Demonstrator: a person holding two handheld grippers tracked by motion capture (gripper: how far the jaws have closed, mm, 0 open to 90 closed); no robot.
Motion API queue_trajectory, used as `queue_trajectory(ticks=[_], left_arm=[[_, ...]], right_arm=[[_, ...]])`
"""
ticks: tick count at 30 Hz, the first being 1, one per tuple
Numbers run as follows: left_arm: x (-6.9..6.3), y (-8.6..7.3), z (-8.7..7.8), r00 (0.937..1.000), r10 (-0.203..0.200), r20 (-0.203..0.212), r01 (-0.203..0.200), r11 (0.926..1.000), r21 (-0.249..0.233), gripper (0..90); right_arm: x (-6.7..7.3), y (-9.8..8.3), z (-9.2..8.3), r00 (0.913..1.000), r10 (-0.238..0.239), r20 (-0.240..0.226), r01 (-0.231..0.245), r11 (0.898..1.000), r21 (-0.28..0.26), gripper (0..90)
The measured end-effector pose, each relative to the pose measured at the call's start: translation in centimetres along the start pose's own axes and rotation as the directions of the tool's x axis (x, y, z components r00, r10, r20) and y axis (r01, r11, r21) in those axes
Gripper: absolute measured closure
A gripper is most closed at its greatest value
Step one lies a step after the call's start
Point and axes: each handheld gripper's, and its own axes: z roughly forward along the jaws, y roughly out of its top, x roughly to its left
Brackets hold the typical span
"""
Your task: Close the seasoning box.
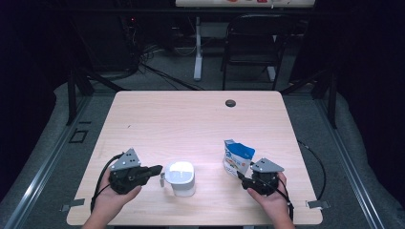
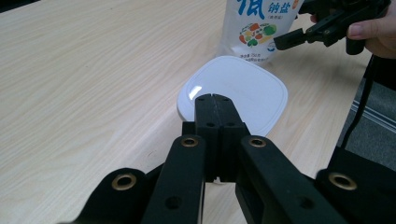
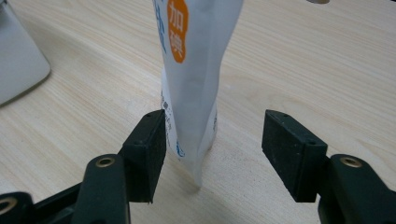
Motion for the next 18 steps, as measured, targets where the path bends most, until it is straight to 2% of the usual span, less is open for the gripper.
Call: queue_trajectory(ticks=[6, 10, 18], left_arm=[[0.7, -0.2, -0.5, 0.9996, -0.019, -0.018, 0.019, 0.9998, -0.008, 90.0], [1.2, -0.3, -0.7, 0.9985, -0.038, -0.040, 0.037, 0.9991, -0.022, 90.0], [2.2, -0.3, -1.2, 0.9947, -0.070, -0.075, 0.067, 0.9972, -0.033, 90.0]], right_arm=[[0.1, 0.1, 0.0, 0.9998, -0.002, -0.021, 0.002, 1.000, 0.015, 39.3], [0.1, 0.3, -0.4, 0.9993, 0.014, -0.035, -0.013, 1.000, 0.017, 39.3], [-0.7, 0.3, -1.4, 0.9981, 0.037, -0.049, -0.035, 0.998, 0.043, 39.6]])
